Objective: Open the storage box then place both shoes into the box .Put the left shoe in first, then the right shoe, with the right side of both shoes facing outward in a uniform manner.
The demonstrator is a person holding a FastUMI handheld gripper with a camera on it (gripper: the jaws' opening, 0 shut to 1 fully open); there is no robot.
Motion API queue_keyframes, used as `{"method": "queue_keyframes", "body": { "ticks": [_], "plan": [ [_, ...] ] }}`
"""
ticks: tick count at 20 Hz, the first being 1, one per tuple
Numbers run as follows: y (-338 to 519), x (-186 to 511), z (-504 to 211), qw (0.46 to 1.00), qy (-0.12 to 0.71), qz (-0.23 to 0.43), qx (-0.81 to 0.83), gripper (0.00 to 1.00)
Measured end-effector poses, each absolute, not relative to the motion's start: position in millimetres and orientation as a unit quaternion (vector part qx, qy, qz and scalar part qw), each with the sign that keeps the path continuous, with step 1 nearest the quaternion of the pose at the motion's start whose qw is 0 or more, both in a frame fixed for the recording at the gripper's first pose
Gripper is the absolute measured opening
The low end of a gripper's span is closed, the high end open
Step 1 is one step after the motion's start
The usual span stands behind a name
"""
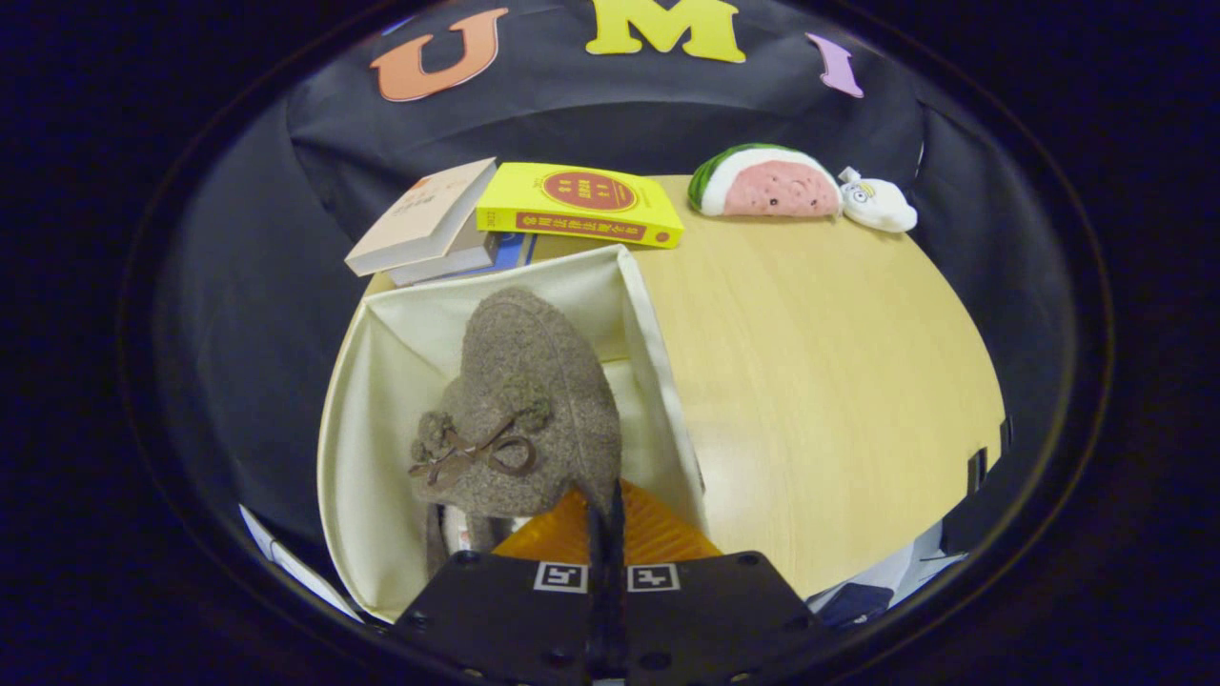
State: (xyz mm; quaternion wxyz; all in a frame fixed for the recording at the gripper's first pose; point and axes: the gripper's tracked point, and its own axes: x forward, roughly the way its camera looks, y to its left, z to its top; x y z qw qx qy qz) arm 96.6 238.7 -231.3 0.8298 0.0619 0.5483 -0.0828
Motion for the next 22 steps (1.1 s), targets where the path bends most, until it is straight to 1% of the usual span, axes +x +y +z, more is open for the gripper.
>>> {"method": "queue_keyframes", "body": {
  "ticks": [2,5,7,8,9,10,11,13,14,18,22],
  "plan": [
    [239.4,94.5,-233.4,0.832,0.545,-0.093,0.041,0.01],
    [233.9,94.0,-234.9,0.839,0.532,-0.116,0.001,0.04],
    [237.0,92.3,-236.2,0.840,0.529,-0.118,0.003,0.04],
    [237.6,90.1,-235.4,0.841,0.528,-0.119,0.004,0.08],
    [239.1,89.6,-234.9,0.843,0.526,-0.118,0.004,0.08],
    [238.1,88.8,-231.5,0.845,0.522,-0.119,-0.001,0.13],
    [238.5,87.3,-228.5,0.848,0.516,-0.119,-0.009,0.12],
    [245.7,86.4,-221.5,0.858,0.503,-0.105,-0.009,0.15],
    [253.2,84.3,-219.7,0.861,0.500,-0.091,-0.002,0.27],
    [263.6,75.2,-197.9,0.882,0.467,-0.055,-0.019,0.64],
    [252.8,74.0,-153.2,0.926,0.370,-0.042,-0.056,0.82]
  ]
}}
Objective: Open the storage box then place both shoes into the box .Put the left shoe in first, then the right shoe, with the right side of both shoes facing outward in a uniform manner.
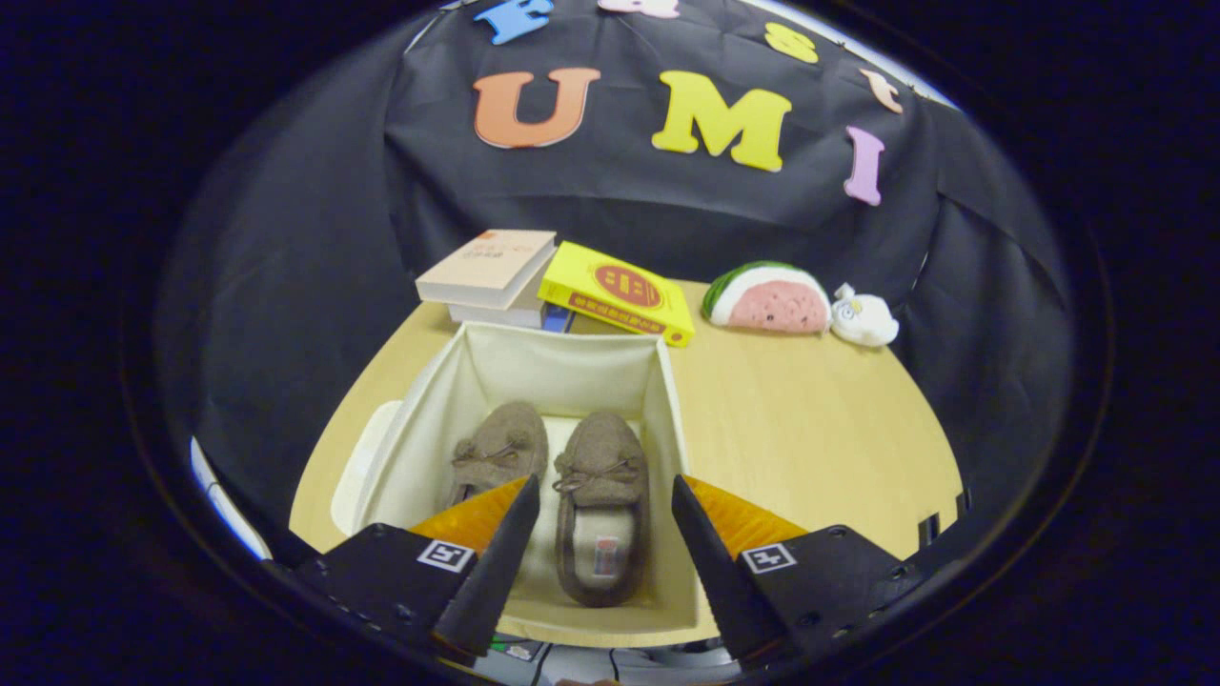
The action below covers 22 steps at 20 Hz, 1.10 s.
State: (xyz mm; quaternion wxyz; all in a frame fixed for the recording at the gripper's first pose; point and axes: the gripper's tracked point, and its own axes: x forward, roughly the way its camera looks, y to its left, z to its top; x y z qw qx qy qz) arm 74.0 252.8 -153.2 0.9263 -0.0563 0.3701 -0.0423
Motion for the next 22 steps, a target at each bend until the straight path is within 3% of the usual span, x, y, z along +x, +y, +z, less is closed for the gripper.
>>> {"method": "queue_keyframes", "body": {
  "ticks": [3,15,22],
  "plan": [
    [237.7,59.6,-127.8,0.949,0.302,-0.052,-0.079,0.96],
    [164.5,5.9,-47.3,0.993,0.106,-0.033,-0.034,0.95],
    [73.9,-5.8,-50.3,0.995,0.095,-0.032,0.015,0.95]
  ]
}}
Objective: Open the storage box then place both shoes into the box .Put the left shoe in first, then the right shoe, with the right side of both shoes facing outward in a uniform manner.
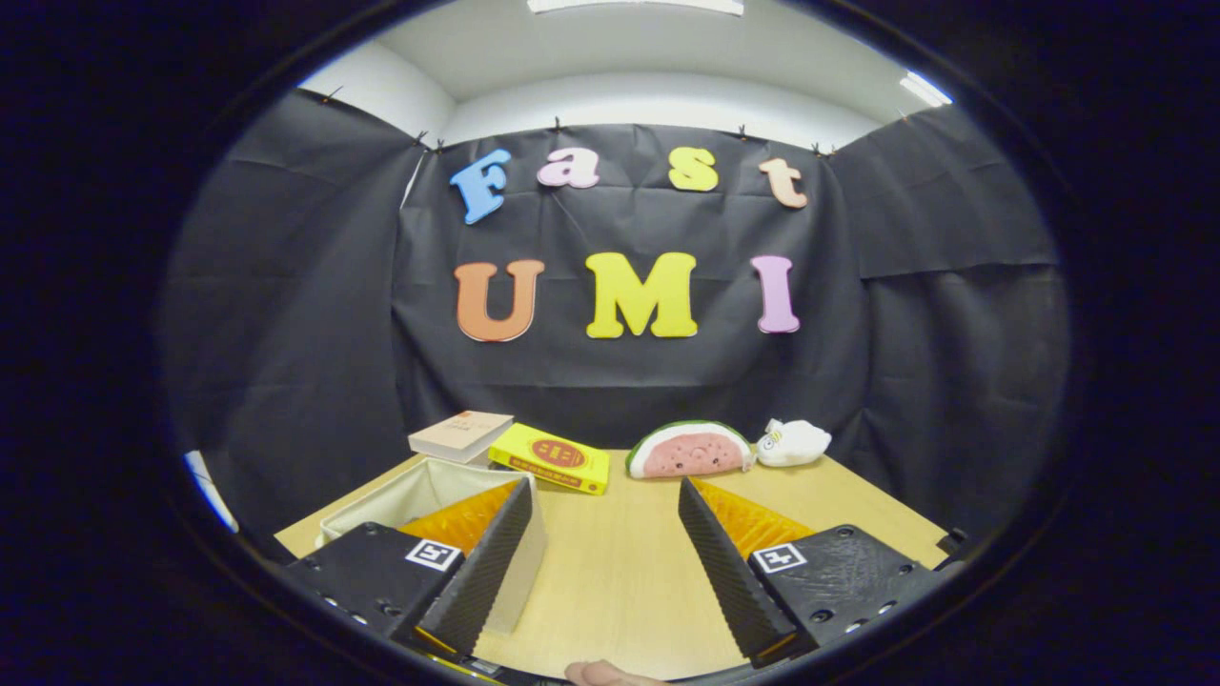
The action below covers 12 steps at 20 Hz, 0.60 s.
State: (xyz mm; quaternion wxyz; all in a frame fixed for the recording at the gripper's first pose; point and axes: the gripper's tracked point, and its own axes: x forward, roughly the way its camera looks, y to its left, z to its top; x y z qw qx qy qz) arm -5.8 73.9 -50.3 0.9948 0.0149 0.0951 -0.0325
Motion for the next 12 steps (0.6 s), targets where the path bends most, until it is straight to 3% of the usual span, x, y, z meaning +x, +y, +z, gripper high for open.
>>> {"method": "queue_keyframes", "body": {
  "ticks": [6,12],
  "plan": [
    [6.1,-15.4,-60.6,0.994,0.085,-0.061,0.029,0.94],
    [-10.0,-11.9,-75.4,0.993,0.095,-0.062,0.040,0.96]
  ]
}}
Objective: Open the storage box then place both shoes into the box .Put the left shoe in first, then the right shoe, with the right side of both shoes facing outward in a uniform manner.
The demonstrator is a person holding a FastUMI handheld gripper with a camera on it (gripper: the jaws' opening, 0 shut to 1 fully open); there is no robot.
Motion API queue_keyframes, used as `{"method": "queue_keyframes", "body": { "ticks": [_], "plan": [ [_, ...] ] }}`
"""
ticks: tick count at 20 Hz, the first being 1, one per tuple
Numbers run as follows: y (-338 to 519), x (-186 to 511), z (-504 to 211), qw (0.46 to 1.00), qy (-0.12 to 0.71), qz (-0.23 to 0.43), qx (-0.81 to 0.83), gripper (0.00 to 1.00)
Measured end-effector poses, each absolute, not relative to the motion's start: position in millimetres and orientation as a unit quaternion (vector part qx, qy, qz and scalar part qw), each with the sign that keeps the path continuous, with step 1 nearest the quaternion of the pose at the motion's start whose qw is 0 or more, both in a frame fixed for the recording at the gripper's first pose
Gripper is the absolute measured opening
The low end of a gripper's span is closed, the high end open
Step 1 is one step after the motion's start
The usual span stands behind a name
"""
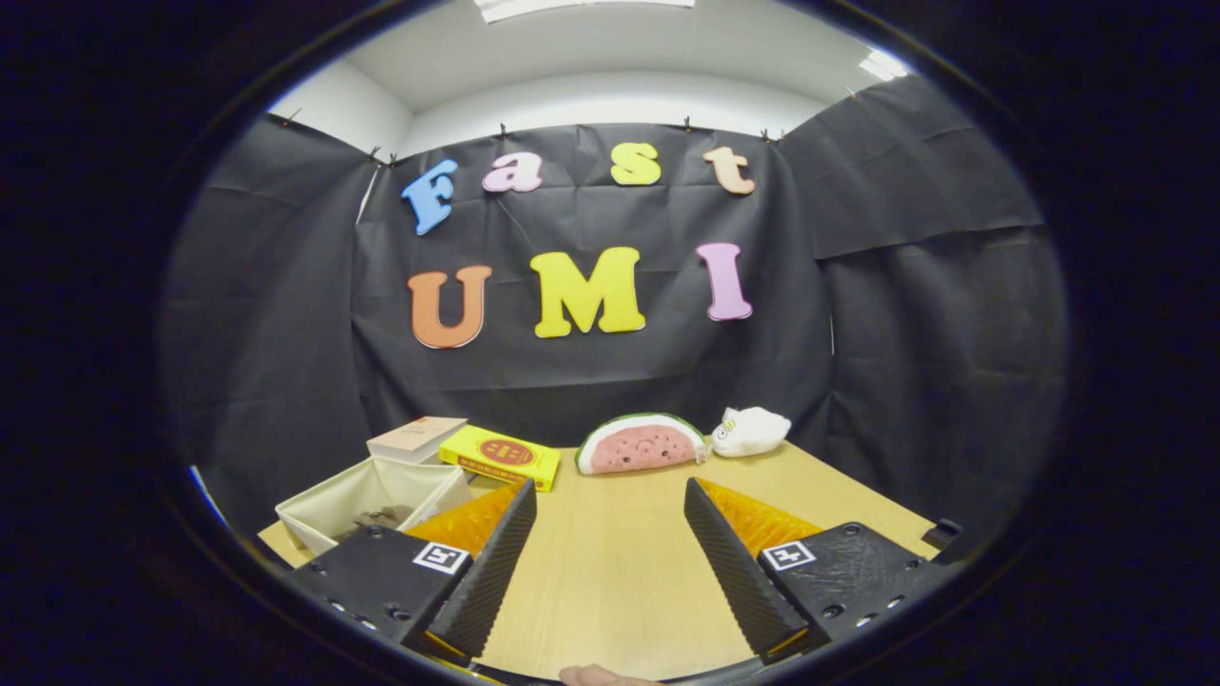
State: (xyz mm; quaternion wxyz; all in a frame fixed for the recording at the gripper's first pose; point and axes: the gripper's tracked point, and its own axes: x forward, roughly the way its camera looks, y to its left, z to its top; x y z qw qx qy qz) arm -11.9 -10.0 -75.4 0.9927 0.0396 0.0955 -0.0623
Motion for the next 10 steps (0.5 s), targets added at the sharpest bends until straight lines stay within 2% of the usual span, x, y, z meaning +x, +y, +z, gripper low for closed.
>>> {"method": "queue_keyframes", "body": {
  "ticks": [10],
  "plan": [
    [-14.4,-10.8,-69.9,0.993,0.093,-0.069,0.025,0.96]
  ]
}}
